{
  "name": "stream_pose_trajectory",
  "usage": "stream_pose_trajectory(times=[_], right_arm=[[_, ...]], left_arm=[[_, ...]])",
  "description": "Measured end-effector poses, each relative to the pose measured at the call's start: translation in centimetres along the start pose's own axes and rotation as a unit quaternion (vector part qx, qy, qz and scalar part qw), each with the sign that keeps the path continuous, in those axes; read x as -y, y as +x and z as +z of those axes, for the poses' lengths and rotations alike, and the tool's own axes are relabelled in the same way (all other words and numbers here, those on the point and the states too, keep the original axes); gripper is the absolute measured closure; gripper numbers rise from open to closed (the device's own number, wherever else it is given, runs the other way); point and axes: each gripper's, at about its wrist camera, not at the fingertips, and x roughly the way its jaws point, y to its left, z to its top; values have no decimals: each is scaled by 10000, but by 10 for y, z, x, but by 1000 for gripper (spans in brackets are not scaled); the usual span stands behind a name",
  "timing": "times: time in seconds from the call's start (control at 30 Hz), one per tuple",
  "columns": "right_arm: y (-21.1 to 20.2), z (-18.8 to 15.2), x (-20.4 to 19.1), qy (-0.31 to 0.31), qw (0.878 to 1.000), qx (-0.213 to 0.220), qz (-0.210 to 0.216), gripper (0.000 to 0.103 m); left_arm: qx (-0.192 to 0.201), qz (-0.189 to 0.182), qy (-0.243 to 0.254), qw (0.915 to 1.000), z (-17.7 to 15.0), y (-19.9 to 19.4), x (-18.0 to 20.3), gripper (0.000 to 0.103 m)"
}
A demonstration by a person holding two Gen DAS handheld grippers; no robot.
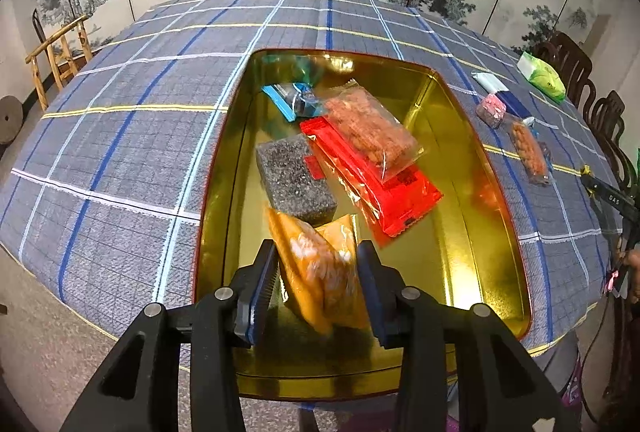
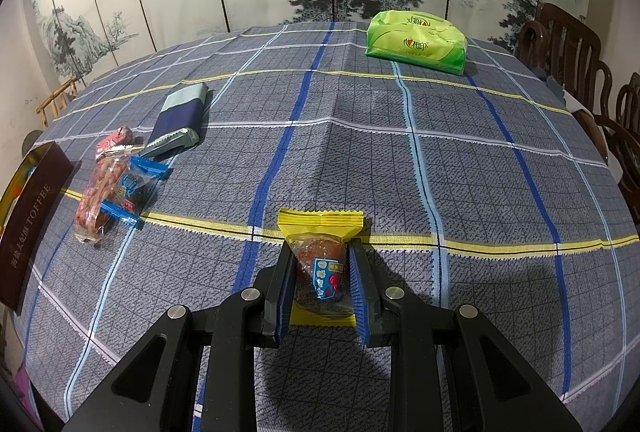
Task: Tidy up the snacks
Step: 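Carry the orange packet over the gold tin and open the left tool, then carry the yellow candy with the right tool into the tin and release it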
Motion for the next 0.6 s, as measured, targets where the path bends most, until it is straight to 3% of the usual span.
stream_pose_trajectory(times=[0.07,0.23,0.4,0.6], right_arm=[[0,0,0,-7,10000,0,-8,77],[0,0,-1,-9,10000,-4,-10,77],[-1,0,-2,-30,10000,-9,-79,77],[-9,-8,-5,142,9999,-25,-41,77]], left_arm=[[90,75,5,9999,1,-4,1,49],[436,328,159,9984,3,-15,8,30],[603,538,359,9961,5,-23,15,28],[696,578,235,9956,5,-29,12,28]])
